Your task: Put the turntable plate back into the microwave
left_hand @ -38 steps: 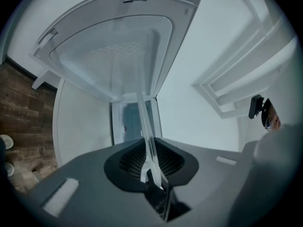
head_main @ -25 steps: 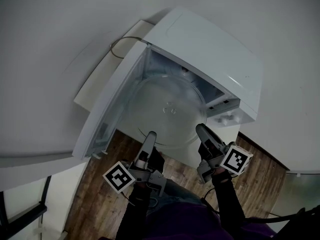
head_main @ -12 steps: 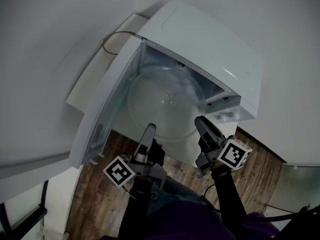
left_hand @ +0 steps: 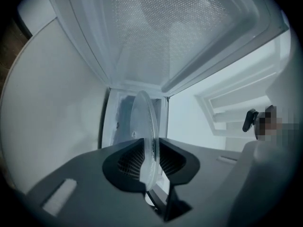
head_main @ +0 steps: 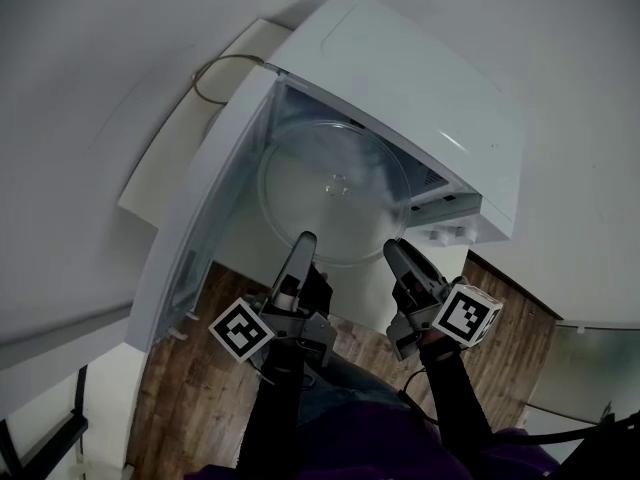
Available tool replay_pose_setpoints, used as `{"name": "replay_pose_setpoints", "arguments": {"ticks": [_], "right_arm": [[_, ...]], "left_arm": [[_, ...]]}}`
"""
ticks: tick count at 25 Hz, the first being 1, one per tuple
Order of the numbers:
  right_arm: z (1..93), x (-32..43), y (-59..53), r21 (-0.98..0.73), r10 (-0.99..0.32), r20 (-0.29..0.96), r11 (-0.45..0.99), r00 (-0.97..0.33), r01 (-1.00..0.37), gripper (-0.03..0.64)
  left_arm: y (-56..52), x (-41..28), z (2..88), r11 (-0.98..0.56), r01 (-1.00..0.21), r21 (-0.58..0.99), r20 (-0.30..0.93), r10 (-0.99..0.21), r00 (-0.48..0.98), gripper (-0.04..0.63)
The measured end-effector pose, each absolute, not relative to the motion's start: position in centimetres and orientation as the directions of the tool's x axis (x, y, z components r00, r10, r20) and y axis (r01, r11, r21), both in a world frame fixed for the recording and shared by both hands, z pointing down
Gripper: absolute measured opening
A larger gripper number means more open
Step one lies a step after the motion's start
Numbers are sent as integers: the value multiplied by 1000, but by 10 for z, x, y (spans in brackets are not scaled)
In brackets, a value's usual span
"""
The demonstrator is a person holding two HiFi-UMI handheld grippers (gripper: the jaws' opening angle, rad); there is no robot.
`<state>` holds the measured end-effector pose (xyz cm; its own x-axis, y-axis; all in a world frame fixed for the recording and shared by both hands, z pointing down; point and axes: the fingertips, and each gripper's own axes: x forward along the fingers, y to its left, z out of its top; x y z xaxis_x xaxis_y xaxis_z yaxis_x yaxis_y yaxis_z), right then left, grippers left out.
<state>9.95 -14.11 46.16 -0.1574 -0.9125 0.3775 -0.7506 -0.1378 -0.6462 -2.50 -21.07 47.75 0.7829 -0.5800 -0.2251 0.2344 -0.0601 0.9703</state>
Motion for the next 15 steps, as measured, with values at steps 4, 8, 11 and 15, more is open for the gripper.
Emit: {"name": "replay_pose_setpoints", "arguments": {"ticks": [4, 8, 11, 15], "right_arm": [[474, 88, -141, -636, -890, 416, -137, -188, -759, 158], [479, 73, -145, -695, -884, 400, -122, -241, -708, 158], [482, 66, -150, -717, -885, 390, -119, -254, -686, 158], [492, 67, -169, -725, -879, 393, -115, -270, -680, 158]], "left_arm": [[-216, -14, 484, -61, 225, 972, -219, -567, 794, 83], [-219, -7, 490, -47, 230, 972, -216, -569, 794, 83], [-224, -1, 492, -46, 243, 969, -224, -573, 788, 83], [-237, 12, 506, -49, 224, 973, -212, -564, 798, 82]]}}
